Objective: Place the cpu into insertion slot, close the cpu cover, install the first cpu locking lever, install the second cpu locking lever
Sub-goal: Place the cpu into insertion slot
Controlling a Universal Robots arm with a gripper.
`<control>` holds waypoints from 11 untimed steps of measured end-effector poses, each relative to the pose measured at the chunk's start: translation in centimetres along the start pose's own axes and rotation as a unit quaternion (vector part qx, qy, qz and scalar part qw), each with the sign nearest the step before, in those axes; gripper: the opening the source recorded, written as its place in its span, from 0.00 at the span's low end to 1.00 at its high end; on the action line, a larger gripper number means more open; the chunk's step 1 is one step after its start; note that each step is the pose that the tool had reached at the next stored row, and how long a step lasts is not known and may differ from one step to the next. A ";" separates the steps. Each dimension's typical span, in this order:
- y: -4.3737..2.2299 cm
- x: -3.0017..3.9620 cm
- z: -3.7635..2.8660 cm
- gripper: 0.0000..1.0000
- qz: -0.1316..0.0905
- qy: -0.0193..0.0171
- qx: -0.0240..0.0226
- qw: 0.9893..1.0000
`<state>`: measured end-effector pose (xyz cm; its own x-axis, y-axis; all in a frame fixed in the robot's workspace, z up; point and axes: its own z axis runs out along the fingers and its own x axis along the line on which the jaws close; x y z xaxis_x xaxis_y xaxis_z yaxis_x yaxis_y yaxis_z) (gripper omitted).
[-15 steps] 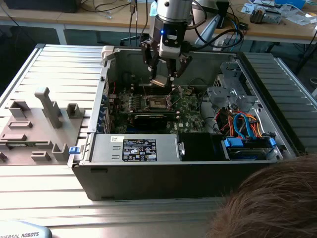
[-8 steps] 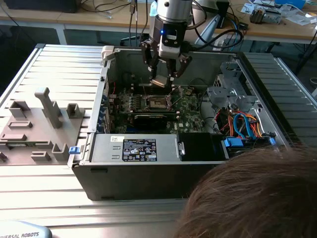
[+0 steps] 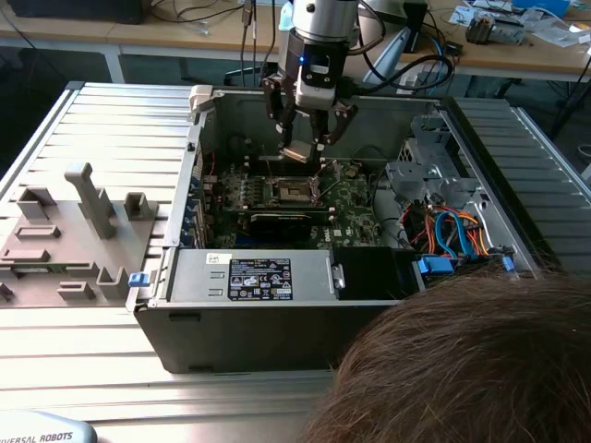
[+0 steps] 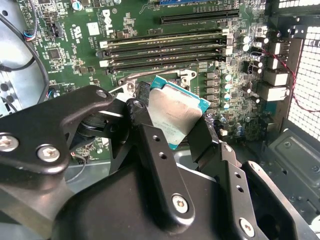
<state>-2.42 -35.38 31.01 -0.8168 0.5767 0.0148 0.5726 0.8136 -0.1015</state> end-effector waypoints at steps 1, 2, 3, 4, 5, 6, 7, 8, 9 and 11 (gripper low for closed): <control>0.00 0.00 0.00 0.55 0.000 0.000 0.000 1.000; 0.00 0.00 0.01 0.55 0.001 0.000 0.000 1.000; 0.00 0.00 0.01 0.55 0.001 0.000 0.000 1.000; 0.00 0.00 0.01 0.55 0.001 0.000 0.000 1.000; 0.00 0.00 0.02 0.55 0.002 0.000 0.000 1.000; 0.00 0.00 0.02 0.55 0.002 0.000 0.001 1.000; 0.00 0.00 0.02 0.55 0.002 0.000 0.001 1.000; 0.00 0.00 0.03 0.55 0.003 0.000 0.001 1.000; 0.00 0.00 0.03 0.55 0.003 0.000 0.001 1.000; 0.00 0.00 0.04 0.55 0.004 0.000 0.001 1.000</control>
<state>-2.42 -35.38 30.97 -0.8123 0.5831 0.0136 0.5789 0.8089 -0.1032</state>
